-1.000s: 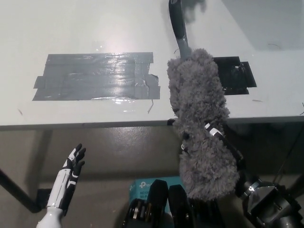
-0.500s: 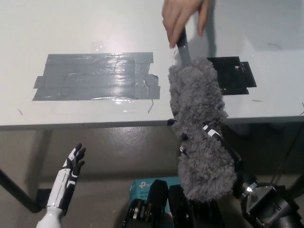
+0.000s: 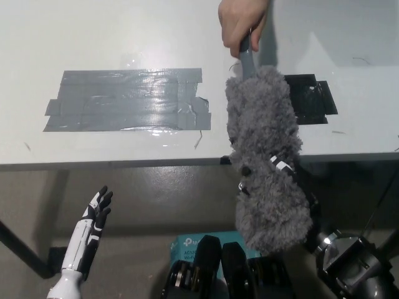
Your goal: A grey duster is kept infront of the robot in the middle of the table and the robot extends its right arm to grab the duster, picks it up and hands it to a person
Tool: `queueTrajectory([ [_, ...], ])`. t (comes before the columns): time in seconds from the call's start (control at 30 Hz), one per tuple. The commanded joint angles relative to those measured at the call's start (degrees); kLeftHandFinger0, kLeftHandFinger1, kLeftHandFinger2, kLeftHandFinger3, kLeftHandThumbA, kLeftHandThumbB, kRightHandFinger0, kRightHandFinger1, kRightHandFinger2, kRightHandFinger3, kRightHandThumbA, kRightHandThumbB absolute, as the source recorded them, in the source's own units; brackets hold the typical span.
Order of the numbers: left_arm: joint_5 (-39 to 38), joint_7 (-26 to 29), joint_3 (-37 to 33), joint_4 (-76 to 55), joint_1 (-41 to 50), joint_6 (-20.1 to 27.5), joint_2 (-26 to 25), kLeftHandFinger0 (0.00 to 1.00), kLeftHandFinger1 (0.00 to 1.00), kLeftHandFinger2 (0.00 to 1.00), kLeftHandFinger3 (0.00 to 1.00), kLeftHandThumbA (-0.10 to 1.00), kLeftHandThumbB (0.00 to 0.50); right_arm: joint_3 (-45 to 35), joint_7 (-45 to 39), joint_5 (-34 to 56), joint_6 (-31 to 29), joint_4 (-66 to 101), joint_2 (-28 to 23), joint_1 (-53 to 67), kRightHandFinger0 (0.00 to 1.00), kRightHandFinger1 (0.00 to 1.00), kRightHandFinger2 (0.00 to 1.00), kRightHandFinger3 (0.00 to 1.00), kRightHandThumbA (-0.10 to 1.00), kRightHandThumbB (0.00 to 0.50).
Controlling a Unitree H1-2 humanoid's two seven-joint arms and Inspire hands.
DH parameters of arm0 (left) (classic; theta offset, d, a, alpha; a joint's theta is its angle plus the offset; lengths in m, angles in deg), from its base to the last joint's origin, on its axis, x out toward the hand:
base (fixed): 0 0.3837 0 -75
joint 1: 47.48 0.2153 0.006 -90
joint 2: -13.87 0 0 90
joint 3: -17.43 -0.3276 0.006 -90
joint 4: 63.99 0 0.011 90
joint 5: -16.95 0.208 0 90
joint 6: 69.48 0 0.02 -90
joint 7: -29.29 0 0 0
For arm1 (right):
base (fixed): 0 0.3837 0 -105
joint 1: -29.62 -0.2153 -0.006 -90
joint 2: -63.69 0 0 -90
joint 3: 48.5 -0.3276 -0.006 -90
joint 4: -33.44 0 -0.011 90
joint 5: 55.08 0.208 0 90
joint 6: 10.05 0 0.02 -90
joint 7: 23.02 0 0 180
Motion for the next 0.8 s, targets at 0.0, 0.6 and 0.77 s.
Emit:
queueTrajectory([
  [0.0,-0.35,-0.44,0.09,-1.47,-0.80,1.86,-1.19,1.00,1.00,1.00,1.00,0.99,0.302,1.22,-2.03,1.71,0.22,1.45,-0.81,-0.56,0.62,1.00,1.00,1.00,0.30,0.250],
  [0.6,0.16,-0.18,-0.08,-1.62,-0.52,1.53,-0.92,0.99,1.00,1.00,1.00,0.99,0.299,1.64,-14.90,-14.48,-2.61,3.42,-2.89,2.65,1.00,1.00,1.00,1.00,0.89,0.498],
  [0.77,0.99,0.22,-0.12,-1.12,-0.45,2.19,-1.17,0.99,1.00,1.00,1.00,1.00,0.289,1.49,-15.12,-28.93,-11.93,4.51,-4.38,5.93,1.00,1.00,1.00,1.00,0.89,0.428],
])
